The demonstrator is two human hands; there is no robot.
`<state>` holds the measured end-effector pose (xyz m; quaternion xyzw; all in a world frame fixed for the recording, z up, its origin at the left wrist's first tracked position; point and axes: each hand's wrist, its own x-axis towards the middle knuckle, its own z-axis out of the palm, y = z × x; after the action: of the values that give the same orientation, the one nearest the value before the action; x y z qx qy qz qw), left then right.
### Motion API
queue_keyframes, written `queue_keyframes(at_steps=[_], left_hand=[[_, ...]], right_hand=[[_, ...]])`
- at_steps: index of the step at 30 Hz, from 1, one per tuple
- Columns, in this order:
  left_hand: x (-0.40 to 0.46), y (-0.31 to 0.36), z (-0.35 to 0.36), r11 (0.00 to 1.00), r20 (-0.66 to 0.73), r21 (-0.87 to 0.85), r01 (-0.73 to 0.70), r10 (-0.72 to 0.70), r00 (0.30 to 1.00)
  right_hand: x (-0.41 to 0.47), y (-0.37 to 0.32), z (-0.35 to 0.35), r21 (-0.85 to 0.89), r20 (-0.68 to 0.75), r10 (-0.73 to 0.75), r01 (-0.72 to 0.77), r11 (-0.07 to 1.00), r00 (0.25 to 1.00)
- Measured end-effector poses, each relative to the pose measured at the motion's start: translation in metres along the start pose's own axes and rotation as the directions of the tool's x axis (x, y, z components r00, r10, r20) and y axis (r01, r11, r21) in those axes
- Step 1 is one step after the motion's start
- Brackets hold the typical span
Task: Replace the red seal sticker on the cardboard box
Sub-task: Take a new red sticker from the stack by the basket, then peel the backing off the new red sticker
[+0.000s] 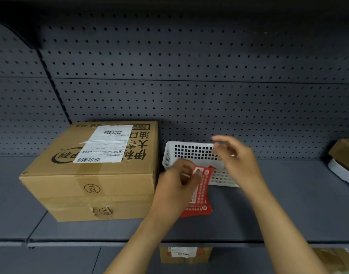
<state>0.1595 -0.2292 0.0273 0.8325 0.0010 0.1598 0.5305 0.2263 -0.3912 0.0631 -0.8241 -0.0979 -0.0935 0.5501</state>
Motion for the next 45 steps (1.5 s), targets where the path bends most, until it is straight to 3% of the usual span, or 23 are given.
queue_keyframes(at_steps=[3, 6, 11, 15, 22, 25, 29, 38, 45], left_hand=[[0.002, 0.031, -0.02, 0.913, -0.104, -0.408, 0.033, -0.083, 0.991], [-0.004, 0.063, -0.039, 0.84, -0.192, -0.534, -0.099, -0.007, 0.981], [-0.003, 0.081, -0.068, 0.894, -0.397, -0.36, -0.266, 0.111, 0.911], [-0.002, 0.075, -0.085, 0.938, -0.497, -0.24, -0.251, 0.103, 0.862], [-0.016, 0.067, -0.114, 0.962, -0.532, -0.189, -0.196, 0.067, 0.844], [-0.024, 0.06, -0.126, 0.979, -0.559, 0.08, -0.186, 0.198, 0.805], [-0.033, 0.054, -0.14, 0.897, -0.479, 0.379, -0.229, 0.402, 0.78], [-0.056, 0.045, -0.183, 0.932, -0.417, 0.266, -0.246, 0.341, 0.842], [-0.066, 0.019, -0.208, 0.936, -0.389, 0.22, -0.274, 0.342, 0.856]], right_hand=[[-0.011, -0.027, -0.007, 0.172, 0.065, 0.019, -0.03, 0.985, 0.998], [-0.019, -0.043, -0.008, 0.257, 0.139, 0.002, -0.039, 0.966, 0.99], [-0.03, -0.07, 0.0, 0.371, 0.219, -0.15, 0.06, 0.927, 0.964], [-0.039, -0.089, 0.015, 0.351, 0.289, -0.217, 0.108, 0.93, 0.932], [-0.048, -0.104, 0.049, 0.427, 0.274, -0.174, 0.042, 0.903, 0.946], [-0.051, -0.11, 0.061, 0.417, 0.279, -0.172, 0.043, 0.908, 0.945], [-0.058, -0.122, 0.076, 0.437, 0.289, -0.218, 0.074, 0.896, 0.932], [-0.072, -0.143, 0.114, 0.484, 0.299, -0.274, 0.102, 0.869, 0.914], [-0.081, -0.146, 0.135, 0.464, 0.393, -0.266, 0.06, 0.884, 0.88]])
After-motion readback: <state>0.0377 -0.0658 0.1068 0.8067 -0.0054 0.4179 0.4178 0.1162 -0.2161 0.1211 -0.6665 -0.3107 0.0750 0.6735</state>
